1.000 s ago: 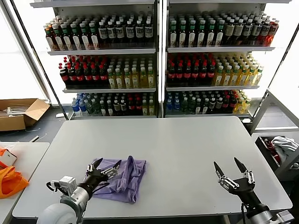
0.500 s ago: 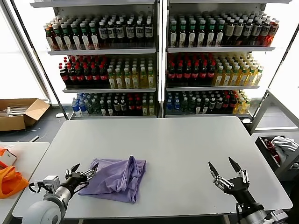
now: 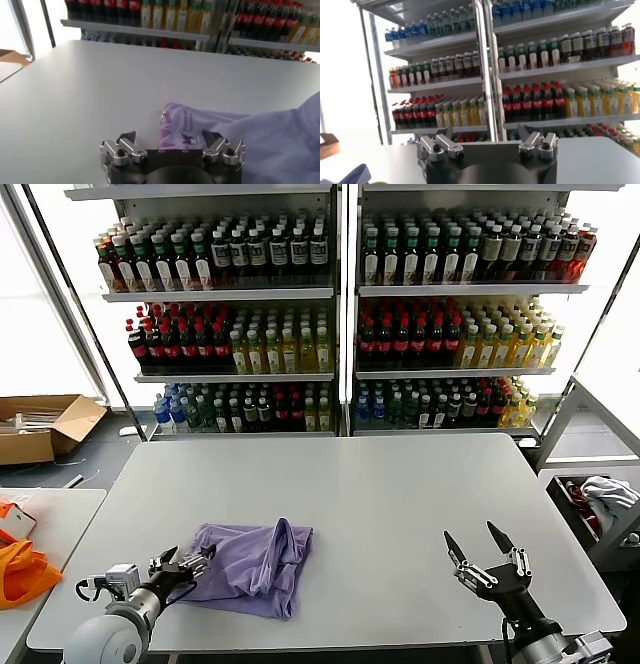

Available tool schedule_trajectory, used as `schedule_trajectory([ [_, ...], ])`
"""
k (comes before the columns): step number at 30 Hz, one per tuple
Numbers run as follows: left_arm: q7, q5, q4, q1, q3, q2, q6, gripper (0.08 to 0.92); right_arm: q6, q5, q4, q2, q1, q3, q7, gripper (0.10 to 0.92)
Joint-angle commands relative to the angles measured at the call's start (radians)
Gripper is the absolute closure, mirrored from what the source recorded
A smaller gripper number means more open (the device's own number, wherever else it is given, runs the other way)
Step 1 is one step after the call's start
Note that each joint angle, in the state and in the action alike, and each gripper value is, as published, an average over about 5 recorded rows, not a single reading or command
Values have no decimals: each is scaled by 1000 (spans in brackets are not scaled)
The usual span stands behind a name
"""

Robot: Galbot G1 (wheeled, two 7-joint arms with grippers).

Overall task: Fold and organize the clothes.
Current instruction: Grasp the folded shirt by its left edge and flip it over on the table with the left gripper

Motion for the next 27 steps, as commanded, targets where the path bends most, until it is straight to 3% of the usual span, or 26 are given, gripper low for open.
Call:
schedule_trajectory([
  [1,5,9,25,-4,18,-12,2,210,4,-3,-4,0,-4,0,0,203],
  [19,9,66,13,13,7,-33,-32,708,14,-10,-16,6,-1,4,2,203],
  [24,0,28,-22,25,-45,-58,-37,848,20,-9,-21,6,-3,5,1,203],
  [27,-10,-9,-59,43,-115,-77,-35,882,20,-8,-21,6,0,8,1,203],
])
